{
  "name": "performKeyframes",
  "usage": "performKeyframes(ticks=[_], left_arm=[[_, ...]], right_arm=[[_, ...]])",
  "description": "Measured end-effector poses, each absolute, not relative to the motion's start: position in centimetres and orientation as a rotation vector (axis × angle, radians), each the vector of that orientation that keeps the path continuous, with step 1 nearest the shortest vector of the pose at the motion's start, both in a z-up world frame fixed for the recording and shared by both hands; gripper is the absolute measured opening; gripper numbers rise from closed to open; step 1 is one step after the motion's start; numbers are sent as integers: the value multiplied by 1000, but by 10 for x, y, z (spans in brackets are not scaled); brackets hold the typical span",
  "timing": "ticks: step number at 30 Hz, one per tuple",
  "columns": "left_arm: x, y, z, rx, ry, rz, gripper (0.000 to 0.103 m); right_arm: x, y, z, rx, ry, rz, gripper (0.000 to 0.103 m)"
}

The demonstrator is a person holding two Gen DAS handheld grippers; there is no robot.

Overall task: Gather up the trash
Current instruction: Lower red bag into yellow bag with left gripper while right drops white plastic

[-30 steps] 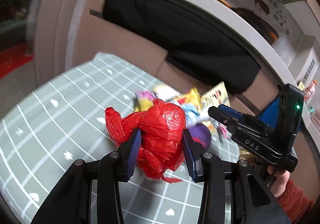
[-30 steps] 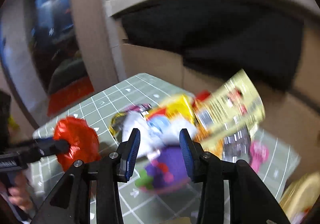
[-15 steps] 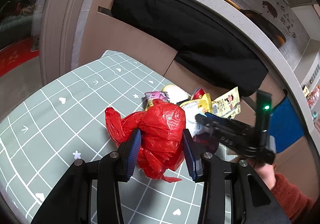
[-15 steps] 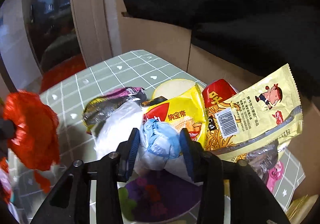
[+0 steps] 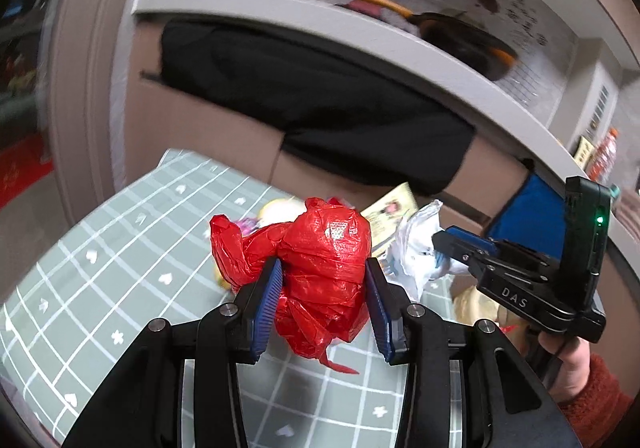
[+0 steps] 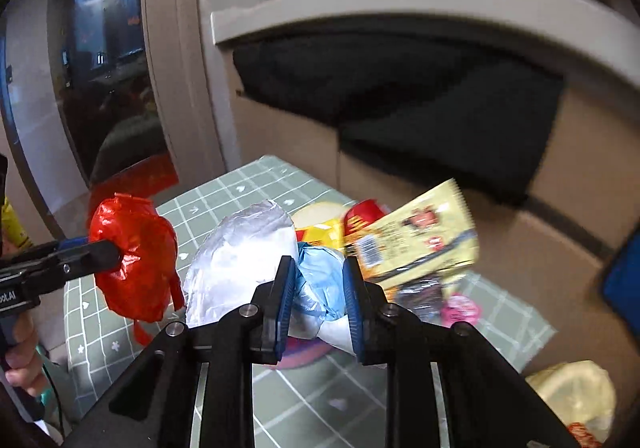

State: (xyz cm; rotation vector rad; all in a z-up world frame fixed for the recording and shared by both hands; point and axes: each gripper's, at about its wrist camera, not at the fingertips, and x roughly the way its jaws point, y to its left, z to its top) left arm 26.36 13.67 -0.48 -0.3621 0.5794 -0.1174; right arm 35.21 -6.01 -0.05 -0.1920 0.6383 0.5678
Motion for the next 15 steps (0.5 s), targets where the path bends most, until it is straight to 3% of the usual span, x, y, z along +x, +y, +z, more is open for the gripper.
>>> performKeyframes(ticks=[15], left_arm=[[272, -4, 79, -175, 435, -337, 42]], right_arm=[[300, -194, 84, -100, 438, 358, 22]])
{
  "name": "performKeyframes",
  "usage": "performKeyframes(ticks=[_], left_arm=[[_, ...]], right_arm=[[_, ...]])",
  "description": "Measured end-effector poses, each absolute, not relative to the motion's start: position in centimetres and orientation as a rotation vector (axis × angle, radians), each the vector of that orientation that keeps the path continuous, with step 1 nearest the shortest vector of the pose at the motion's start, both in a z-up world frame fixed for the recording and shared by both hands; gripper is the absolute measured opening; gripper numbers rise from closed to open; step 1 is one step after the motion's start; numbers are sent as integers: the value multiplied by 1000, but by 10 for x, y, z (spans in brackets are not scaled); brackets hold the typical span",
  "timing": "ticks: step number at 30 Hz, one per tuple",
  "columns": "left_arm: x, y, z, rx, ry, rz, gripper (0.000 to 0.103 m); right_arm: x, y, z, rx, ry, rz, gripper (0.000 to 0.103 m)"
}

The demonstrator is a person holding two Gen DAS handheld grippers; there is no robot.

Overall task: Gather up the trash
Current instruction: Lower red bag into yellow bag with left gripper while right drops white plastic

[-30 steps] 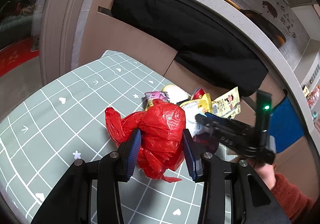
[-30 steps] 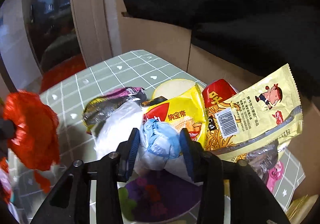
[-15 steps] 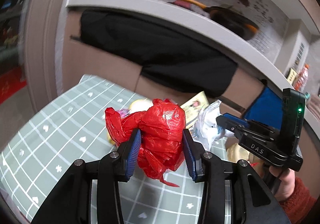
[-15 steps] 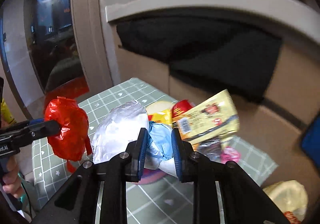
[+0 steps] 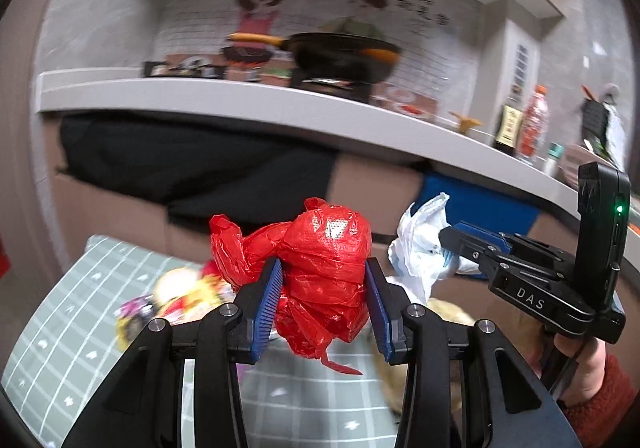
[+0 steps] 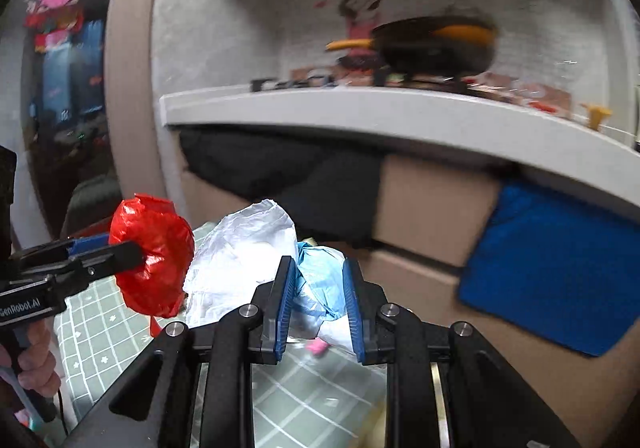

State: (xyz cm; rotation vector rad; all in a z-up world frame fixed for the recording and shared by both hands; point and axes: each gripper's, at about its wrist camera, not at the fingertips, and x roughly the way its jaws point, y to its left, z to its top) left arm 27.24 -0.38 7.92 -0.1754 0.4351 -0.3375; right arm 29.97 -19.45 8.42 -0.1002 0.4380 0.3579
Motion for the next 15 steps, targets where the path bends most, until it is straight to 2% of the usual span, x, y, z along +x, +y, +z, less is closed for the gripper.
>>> performKeyframes(ticks=[9, 15], left_arm=[[283, -91, 80, -132, 469, -504, 42], [294, -137, 57, -120, 544, -584, 42]], right_arm=[[269, -271, 95, -62, 398, 208, 22], [261, -315, 86, -36, 410, 135, 22]])
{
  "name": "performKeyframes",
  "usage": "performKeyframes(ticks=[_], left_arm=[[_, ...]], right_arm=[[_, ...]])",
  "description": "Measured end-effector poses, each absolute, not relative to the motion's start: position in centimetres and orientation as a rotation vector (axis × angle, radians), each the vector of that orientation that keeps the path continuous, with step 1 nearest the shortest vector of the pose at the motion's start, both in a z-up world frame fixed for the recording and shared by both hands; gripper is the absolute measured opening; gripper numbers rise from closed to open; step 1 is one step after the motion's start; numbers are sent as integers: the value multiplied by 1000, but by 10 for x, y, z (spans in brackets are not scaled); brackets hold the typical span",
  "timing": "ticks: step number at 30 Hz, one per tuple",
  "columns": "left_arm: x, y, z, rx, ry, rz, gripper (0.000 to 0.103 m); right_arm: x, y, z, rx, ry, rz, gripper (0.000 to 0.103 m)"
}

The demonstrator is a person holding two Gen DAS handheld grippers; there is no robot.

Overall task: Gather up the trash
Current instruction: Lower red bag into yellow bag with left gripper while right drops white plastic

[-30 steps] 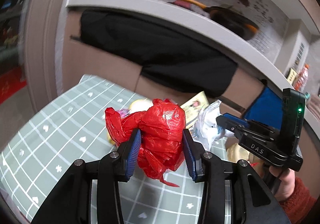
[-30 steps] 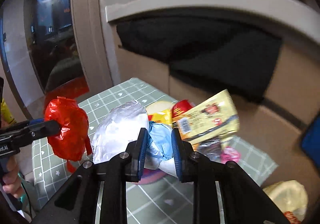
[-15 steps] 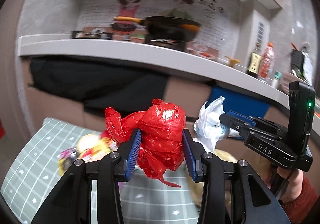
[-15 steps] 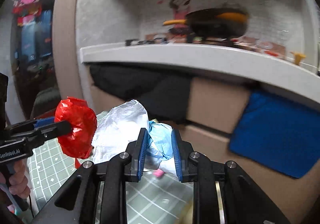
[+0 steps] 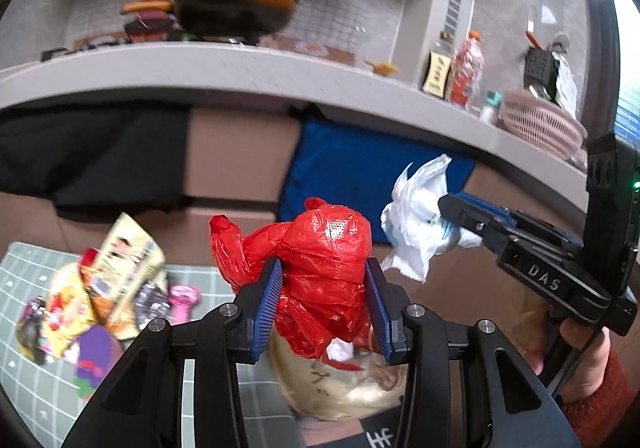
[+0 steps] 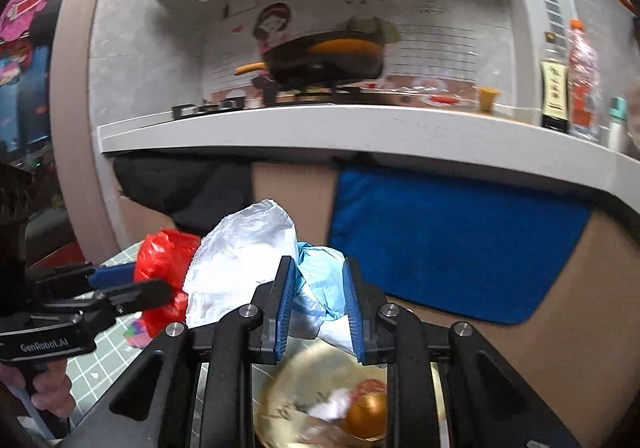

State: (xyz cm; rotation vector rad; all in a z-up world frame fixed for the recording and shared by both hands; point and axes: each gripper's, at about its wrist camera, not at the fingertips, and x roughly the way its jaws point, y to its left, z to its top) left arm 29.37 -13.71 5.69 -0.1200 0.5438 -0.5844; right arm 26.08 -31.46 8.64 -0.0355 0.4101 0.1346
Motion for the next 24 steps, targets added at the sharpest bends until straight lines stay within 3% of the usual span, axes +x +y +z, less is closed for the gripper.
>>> performKeyframes(ticks=[24], left_arm=[[386, -262, -102, -119, 1039, -733, 42]], right_arm=[[300, -432, -6, 161, 586, -27, 23]])
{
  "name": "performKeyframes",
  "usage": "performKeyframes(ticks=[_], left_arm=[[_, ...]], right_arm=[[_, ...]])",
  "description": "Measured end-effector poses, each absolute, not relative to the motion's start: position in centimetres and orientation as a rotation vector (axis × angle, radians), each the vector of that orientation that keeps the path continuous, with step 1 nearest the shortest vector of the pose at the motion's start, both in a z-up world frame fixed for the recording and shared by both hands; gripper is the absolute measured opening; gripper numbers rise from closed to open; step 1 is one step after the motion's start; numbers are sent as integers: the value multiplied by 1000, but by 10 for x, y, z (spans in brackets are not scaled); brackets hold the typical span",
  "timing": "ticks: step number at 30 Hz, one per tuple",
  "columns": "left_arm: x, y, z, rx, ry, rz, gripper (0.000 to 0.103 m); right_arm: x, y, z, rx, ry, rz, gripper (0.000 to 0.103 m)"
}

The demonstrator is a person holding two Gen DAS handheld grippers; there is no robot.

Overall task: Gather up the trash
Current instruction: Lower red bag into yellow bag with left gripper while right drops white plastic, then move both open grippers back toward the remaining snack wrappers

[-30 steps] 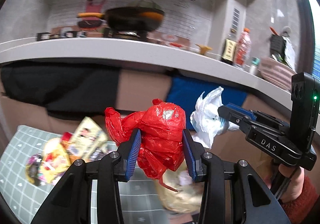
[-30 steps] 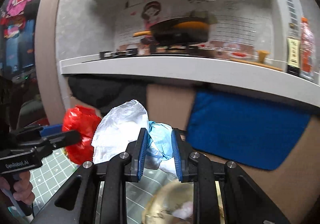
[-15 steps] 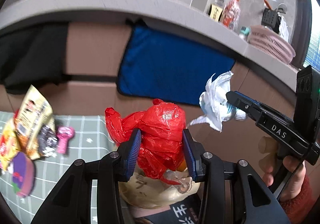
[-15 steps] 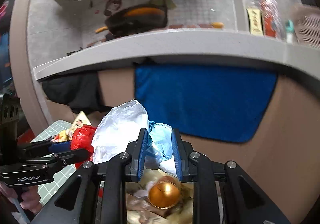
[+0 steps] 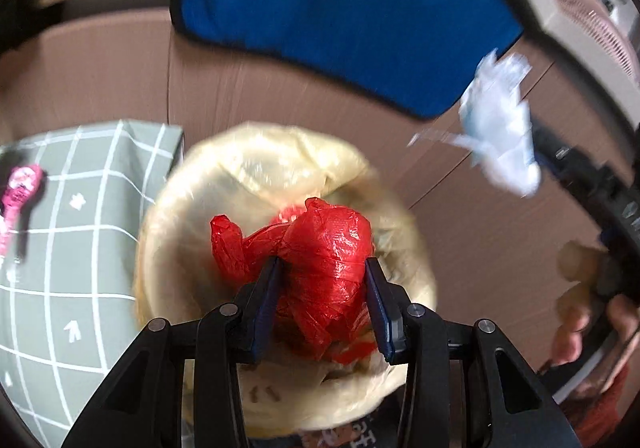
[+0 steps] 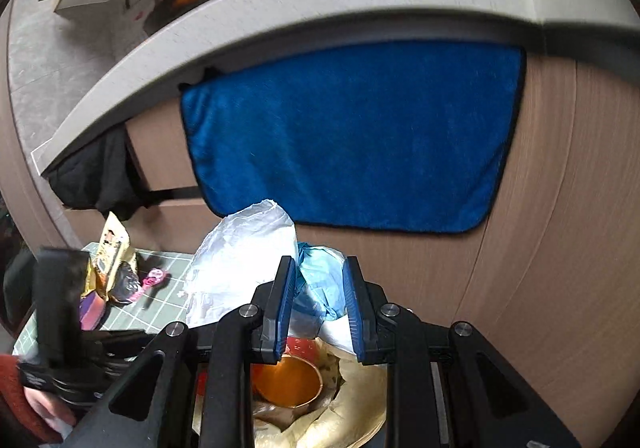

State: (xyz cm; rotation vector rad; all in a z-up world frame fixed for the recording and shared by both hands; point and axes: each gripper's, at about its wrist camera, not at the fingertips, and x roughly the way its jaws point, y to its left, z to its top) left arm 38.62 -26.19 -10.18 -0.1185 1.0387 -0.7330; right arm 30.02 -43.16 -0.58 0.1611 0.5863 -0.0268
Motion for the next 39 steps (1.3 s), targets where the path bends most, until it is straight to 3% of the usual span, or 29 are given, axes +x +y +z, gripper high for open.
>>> performKeyframes(ticks=[8, 15, 28, 32, 35, 39], left_arm=[[398, -260, -120, -160, 1059, -774, 47], [382, -215, -81, -231, 950, -763, 54], [339, -119, -12, -242, 763, -562, 54], [332, -92, -11, -280, 750, -544, 54], [323, -77, -6, -303, 734, -539, 54], [317, -66, -1, -344, 720, -545, 54]], right_arm=[[318, -431, -28, 188, 639, -5, 23], [335, -407, -60, 212, 720, 71, 23], [348, -372, -133, 171, 940, 66, 23], [341, -374, -128, 169, 916, 47, 27], [330, -377, -106, 161, 841, 22, 40], [318, -376, -71, 183, 761, 49, 46]])
